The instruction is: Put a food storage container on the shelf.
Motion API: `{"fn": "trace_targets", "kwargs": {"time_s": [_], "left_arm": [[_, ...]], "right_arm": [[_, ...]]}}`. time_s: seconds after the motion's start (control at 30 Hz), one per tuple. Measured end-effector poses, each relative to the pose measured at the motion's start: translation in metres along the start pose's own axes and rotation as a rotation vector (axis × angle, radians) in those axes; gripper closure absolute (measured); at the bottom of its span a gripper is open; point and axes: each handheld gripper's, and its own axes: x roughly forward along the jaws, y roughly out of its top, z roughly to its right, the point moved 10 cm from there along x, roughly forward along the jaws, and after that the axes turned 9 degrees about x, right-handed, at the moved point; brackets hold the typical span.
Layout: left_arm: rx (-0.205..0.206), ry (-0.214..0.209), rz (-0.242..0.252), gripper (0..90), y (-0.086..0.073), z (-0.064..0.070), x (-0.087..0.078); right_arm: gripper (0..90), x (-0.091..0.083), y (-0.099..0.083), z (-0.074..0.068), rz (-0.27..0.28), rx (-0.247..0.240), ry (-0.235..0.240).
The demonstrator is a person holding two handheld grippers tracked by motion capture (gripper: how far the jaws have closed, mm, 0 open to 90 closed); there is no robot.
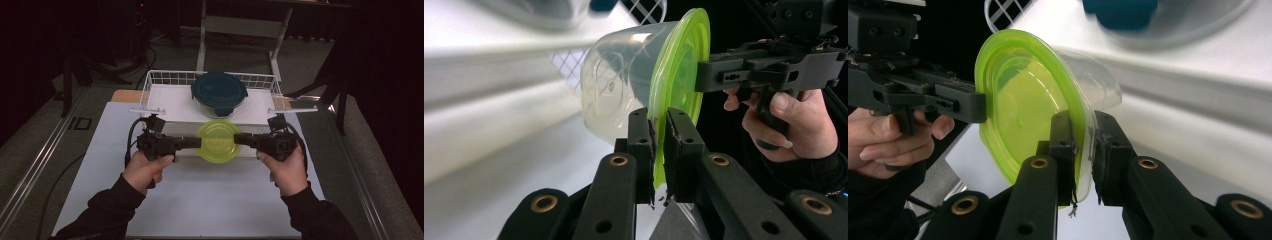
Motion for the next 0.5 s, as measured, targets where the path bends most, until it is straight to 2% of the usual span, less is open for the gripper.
{"fn": "trace_targets", "kwargs": {"time_s": [0.3,0.5], "left_arm": [[0.045,0.015,0.046,82.7,0.059,0.007,-0.012],[0.050,0.043,0.048,82.6,0.086,0.000,-0.011]], "right_arm": [[80.5,-0.020,0.052,-0.018,0.057,-0.020,-0.002],[80.5,-0.023,0.083,-0.021,0.081,-0.028,-0.029]]}}
